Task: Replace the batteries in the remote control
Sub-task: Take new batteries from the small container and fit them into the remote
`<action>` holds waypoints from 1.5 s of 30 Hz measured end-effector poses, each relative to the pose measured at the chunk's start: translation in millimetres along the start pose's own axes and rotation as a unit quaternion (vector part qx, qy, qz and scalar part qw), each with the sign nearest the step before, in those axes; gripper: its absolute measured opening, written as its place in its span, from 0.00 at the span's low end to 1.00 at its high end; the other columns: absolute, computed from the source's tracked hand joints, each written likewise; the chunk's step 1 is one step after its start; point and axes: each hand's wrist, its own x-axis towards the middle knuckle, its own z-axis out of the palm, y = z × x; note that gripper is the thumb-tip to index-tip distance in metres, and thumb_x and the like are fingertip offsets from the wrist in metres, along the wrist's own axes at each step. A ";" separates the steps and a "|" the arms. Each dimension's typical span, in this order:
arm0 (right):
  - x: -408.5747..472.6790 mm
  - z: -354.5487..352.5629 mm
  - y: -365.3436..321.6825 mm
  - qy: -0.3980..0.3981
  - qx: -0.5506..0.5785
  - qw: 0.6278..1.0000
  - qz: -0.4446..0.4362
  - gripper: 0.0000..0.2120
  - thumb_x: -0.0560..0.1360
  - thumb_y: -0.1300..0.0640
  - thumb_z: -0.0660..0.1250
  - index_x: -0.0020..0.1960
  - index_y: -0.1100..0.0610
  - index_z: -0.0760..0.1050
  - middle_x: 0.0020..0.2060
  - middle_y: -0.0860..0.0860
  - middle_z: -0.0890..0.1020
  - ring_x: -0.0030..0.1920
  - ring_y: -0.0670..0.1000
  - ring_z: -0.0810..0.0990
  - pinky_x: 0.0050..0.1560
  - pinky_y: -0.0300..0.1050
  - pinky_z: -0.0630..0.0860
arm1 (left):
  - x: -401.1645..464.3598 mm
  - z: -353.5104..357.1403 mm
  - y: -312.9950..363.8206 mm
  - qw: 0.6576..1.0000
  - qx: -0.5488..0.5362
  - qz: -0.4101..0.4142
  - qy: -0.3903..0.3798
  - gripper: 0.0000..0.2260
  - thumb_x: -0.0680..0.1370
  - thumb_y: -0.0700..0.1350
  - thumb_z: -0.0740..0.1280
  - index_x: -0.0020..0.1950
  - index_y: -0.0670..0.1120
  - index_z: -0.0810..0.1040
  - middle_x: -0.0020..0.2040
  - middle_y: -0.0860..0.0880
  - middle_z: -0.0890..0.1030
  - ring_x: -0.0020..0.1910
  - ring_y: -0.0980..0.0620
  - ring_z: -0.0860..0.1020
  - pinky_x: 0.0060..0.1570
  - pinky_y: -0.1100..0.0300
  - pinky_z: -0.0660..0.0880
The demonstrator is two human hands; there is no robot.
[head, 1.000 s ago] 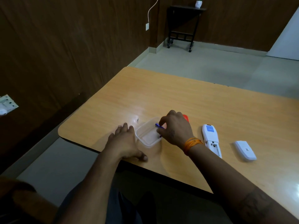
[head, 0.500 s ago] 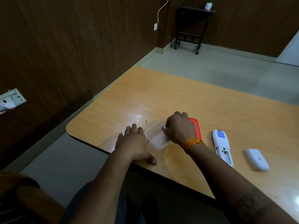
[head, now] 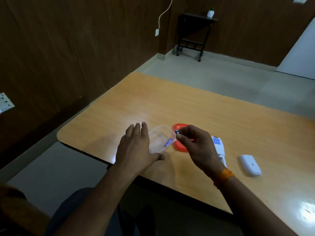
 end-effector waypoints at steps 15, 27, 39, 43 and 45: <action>-44.3 -131.9 42.6 0.125 -0.020 0.975 0.183 0.04 0.75 0.63 0.75 0.50 0.58 0.85 0.35 0.54 0.87 0.36 0.52 0.88 0.43 0.53 0.87 | -25.3 80.4 122.1 0.964 0.006 0.263 -0.043 0.26 0.81 0.63 0.63 0.72 0.48 0.74 0.71 0.50 0.74 0.69 0.50 0.70 0.66 0.54 0.71; -49.0 -99.0 75.3 0.118 -0.167 0.974 0.094 0.05 0.71 0.55 0.78 0.46 0.54 0.86 0.41 0.46 0.88 0.42 0.47 0.85 0.49 0.50 0.82 | -10.3 118.2 128.4 0.966 -0.045 0.248 0.065 0.29 0.78 0.68 0.59 0.59 0.45 0.83 0.58 0.47 0.82 0.56 0.47 0.78 0.54 0.49 0.77; -52.7 -98.3 83.1 0.058 -0.224 0.969 0.082 0.08 0.75 0.53 0.76 0.53 0.53 0.87 0.46 0.51 0.82 0.44 0.49 0.83 0.50 0.50 0.79 | -8.1 123.5 131.6 0.970 -0.053 0.229 0.062 0.21 0.78 0.60 0.66 0.56 0.44 0.84 0.54 0.47 0.84 0.53 0.45 0.78 0.50 0.49 0.78; -51.9 -97.2 81.6 0.039 -0.234 0.969 0.070 0.08 0.76 0.53 0.76 0.54 0.53 0.87 0.46 0.50 0.79 0.44 0.49 0.82 0.48 0.47 0.77 | -8.2 119.7 132.6 0.970 -0.062 0.229 0.055 0.21 0.78 0.58 0.63 0.57 0.45 0.85 0.54 0.47 0.84 0.52 0.45 0.78 0.49 0.49 0.78; -51.8 -96.9 82.3 0.032 -0.241 0.968 0.066 0.08 0.76 0.53 0.76 0.53 0.53 0.87 0.45 0.50 0.78 0.45 0.50 0.81 0.48 0.47 0.76 | -7.8 118.5 132.9 0.969 -0.064 0.232 0.056 0.23 0.78 0.59 0.59 0.58 0.45 0.84 0.54 0.48 0.84 0.52 0.46 0.77 0.50 0.50 0.77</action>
